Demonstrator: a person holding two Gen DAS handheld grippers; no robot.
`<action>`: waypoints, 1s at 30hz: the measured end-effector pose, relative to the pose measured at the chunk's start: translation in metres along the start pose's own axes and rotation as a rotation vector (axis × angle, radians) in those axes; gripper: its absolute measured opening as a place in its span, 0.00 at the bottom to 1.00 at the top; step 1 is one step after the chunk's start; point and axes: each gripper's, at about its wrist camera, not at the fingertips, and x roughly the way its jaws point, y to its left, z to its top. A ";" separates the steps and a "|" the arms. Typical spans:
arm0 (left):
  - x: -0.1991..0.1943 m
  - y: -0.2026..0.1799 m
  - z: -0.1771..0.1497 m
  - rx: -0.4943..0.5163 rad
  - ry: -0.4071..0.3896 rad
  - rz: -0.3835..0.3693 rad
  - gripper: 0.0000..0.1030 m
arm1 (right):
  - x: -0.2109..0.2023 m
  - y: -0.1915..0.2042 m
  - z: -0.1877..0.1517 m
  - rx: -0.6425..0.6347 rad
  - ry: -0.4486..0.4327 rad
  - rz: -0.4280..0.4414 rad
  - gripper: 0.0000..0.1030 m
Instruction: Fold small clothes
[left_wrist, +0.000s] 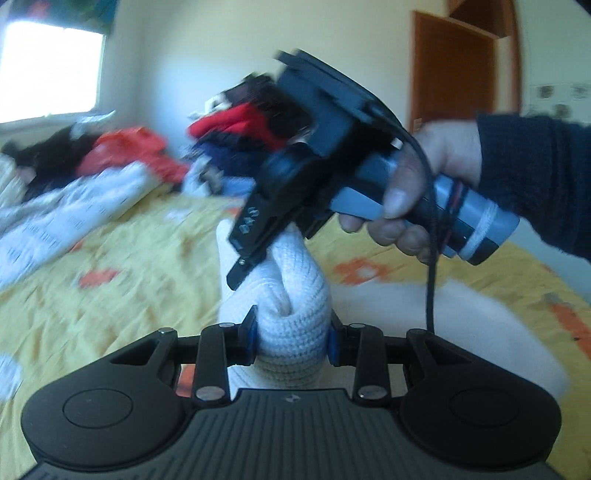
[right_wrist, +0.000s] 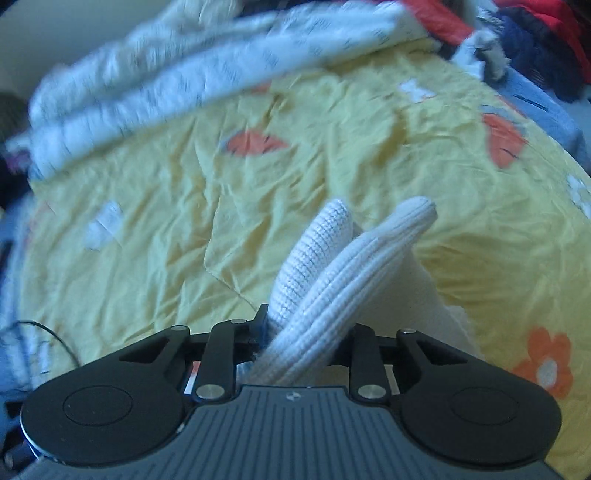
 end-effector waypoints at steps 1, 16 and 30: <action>0.000 -0.010 0.004 0.015 -0.013 -0.030 0.33 | -0.015 -0.012 -0.009 0.018 -0.022 0.008 0.25; 0.050 -0.175 -0.022 0.266 0.104 -0.382 0.33 | -0.117 -0.159 -0.209 0.383 -0.214 -0.058 0.23; 0.020 -0.116 -0.028 0.328 0.003 -0.509 0.66 | -0.150 -0.204 -0.290 0.725 -0.529 -0.027 0.61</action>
